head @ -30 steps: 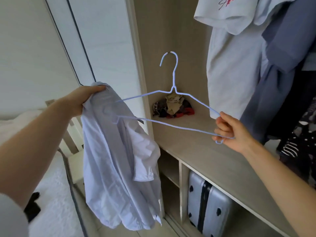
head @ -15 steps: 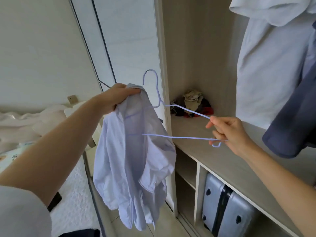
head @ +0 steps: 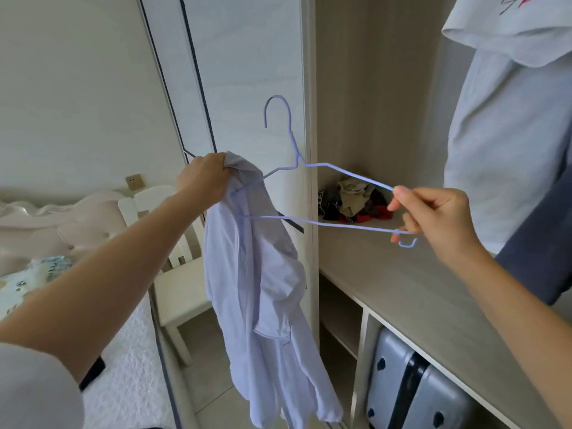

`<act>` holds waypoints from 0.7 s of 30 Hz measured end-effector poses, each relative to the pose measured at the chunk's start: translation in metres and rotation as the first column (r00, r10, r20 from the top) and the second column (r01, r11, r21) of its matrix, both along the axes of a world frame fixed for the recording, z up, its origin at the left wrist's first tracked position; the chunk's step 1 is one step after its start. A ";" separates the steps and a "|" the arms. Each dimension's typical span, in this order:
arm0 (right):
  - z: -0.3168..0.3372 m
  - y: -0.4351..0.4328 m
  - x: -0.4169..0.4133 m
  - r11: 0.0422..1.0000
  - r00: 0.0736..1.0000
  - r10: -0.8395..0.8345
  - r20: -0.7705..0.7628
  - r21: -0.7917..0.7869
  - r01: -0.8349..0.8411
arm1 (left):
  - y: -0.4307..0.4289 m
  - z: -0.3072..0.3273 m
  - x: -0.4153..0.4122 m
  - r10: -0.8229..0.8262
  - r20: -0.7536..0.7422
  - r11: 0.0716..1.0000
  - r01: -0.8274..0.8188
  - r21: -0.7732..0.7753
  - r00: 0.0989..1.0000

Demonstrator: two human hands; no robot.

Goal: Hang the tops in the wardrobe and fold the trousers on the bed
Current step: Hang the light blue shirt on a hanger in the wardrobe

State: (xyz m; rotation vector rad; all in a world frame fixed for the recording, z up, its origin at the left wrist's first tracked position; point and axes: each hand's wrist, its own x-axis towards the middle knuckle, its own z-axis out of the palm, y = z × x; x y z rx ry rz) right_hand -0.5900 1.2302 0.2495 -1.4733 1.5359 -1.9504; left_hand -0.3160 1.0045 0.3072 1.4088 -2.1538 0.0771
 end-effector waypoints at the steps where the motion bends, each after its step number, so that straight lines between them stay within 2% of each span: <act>1: 0.002 -0.001 0.003 1.000 1.000 -0.006 -0.022 -0.008 0.006 | -0.004 -0.002 0.000 -0.019 -0.051 1.000 0.020 0.009 0.999; 5: 0.002 -0.006 0.015 1.000 0.995 -0.005 -0.100 -0.002 0.005 | -0.006 -0.002 -0.002 -0.076 -0.279 0.978 0.126 0.164 0.957; 8: -0.007 -0.015 0.030 0.999 0.991 0.041 -0.128 0.010 -0.040 | 0.009 0.001 -0.016 -0.131 -0.471 0.905 0.300 0.303 0.872; 11: -0.017 -0.025 0.037 0.998 0.996 0.058 0.071 -0.016 -0.057 | 0.032 0.008 -0.032 -0.188 -0.657 0.773 0.523 0.360 0.730; 13: -0.023 -0.027 0.038 0.997 0.973 0.073 0.218 -0.032 -0.067 | 0.042 0.015 -0.036 -0.266 -0.697 0.675 0.645 0.359 0.666; 14: -0.026 -0.027 0.038 0.996 0.956 0.087 0.281 -0.043 -0.079 | 0.042 0.017 -0.036 -0.336 -0.654 0.664 0.663 0.346 0.678; 15: -0.027 -0.026 0.037 0.994 0.936 0.107 0.336 -0.056 -0.093 | 0.043 0.020 -0.034 -0.431 -0.520 0.708 0.634 0.312 0.738; 16: -0.027 -0.024 0.036 0.991 0.913 0.134 0.385 -0.072 -0.115 | 0.041 0.022 -0.031 -0.503 -0.286 0.792 0.567 0.226 0.816; 17: -0.027 -0.023 0.037 0.985 0.887 0.170 0.429 -0.088 -0.146 | 0.038 0.022 -0.028 -0.494 -0.017 0.866 0.494 0.077 0.869; 18: -0.025 -0.021 0.038 0.977 0.858 0.212 0.467 -0.104 -0.184 | 0.036 0.023 -0.026 -0.458 0.151 0.880 0.471 -0.065 0.876; 19: -0.022 -0.019 0.040 0.967 0.831 0.254 0.495 -0.116 -0.227 | 0.036 0.024 -0.024 -0.468 0.184 0.861 0.493 -0.126 0.864; 20: -0.019 -0.018 0.042 0.956 0.806 0.292 0.515 -0.123 -0.268 | 0.036 0.026 -0.023 -0.505 0.159 0.843 0.525 -0.122 0.848; 21: -0.015 -0.018 0.042 0.947 0.784 0.315 0.536 -0.117 -0.301 | 0.035 0.028 -0.021 -0.551 0.068 0.829 0.555 -0.066 0.832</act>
